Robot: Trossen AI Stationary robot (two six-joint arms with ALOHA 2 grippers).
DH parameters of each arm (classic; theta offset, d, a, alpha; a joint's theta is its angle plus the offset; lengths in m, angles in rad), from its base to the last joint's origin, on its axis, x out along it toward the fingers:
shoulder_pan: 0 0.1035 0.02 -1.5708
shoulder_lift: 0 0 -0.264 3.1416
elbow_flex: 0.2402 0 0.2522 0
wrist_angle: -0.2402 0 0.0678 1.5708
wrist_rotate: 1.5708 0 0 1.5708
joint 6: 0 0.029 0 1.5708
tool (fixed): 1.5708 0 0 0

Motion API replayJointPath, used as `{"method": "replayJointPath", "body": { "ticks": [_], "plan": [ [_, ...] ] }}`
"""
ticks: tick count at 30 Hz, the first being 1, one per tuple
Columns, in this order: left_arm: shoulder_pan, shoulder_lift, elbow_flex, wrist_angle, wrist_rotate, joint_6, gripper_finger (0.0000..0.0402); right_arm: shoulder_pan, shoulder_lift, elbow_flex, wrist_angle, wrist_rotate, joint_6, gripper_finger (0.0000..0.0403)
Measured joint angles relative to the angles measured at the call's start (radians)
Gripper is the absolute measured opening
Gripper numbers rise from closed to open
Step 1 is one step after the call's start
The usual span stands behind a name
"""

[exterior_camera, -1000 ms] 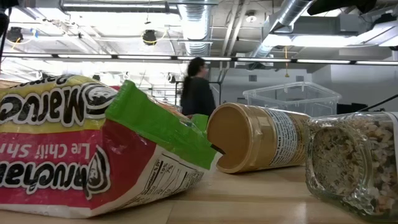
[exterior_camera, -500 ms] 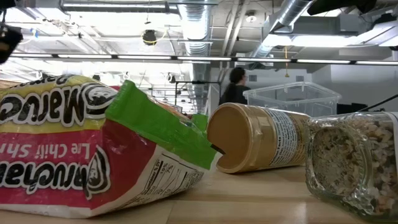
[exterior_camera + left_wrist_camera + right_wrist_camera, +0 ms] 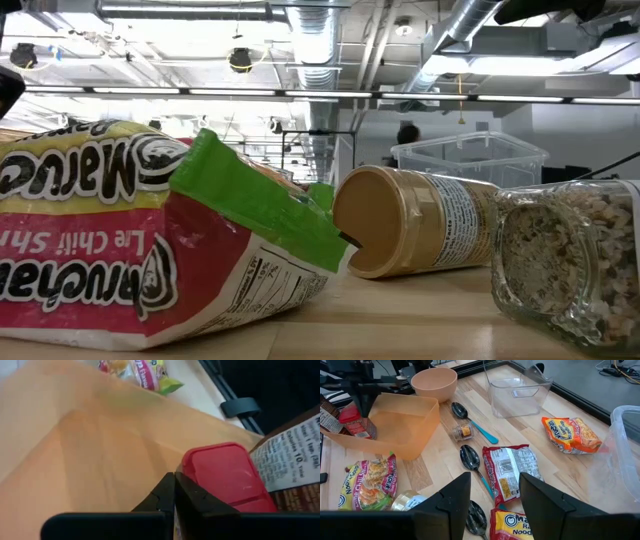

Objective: Pick & Place Food Item
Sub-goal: Put the red seasoning can into the orange bin, then put the green noodle pack into the right transparent bin

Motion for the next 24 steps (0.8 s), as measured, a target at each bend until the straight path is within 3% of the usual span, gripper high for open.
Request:
{"method": "replayJointPath", "body": {
  "ticks": [6,15,18,24],
  "plan": [
    [0.000,-0.010,-0.001,-0.018,-0.125,0.058,0.0002,0.000,0.006,0.001,-0.001,0.000,0.000,0.0164],
    [0.000,-0.082,-0.001,0.048,-0.523,0.214,0.0008,-0.001,0.006,0.001,-0.001,0.003,-0.002,0.0164],
    [0.011,-0.101,-0.001,0.161,-0.597,0.350,0.0009,-0.007,0.006,0.001,-0.006,0.003,-0.001,0.0164],
    [0.063,-0.135,-0.001,0.533,-0.593,0.824,0.0027,-0.021,0.006,0.001,-0.012,0.002,-0.003,0.0164]
  ]
}}
